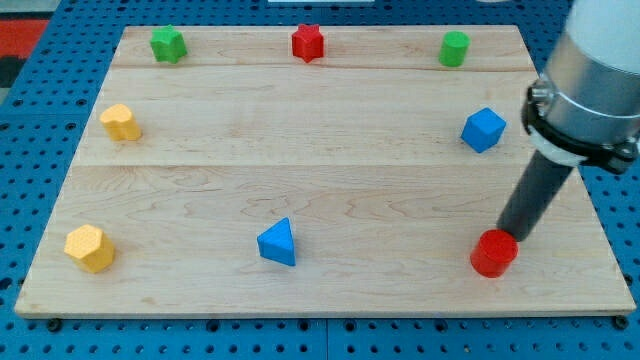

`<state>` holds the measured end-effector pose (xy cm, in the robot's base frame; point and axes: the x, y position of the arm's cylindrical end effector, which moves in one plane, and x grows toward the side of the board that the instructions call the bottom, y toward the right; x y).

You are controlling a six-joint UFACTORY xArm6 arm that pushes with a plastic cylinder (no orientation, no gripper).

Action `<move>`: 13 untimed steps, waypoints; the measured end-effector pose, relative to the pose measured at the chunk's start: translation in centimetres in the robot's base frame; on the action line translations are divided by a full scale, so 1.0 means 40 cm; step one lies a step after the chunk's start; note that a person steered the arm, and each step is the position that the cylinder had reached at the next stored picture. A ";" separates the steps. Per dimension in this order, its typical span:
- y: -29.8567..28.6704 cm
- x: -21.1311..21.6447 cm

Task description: Push the red circle towards the blue triangle

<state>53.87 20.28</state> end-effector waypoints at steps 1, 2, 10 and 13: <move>0.117 0.001; 0.006 0.043; -0.351 -0.053; -0.604 -0.211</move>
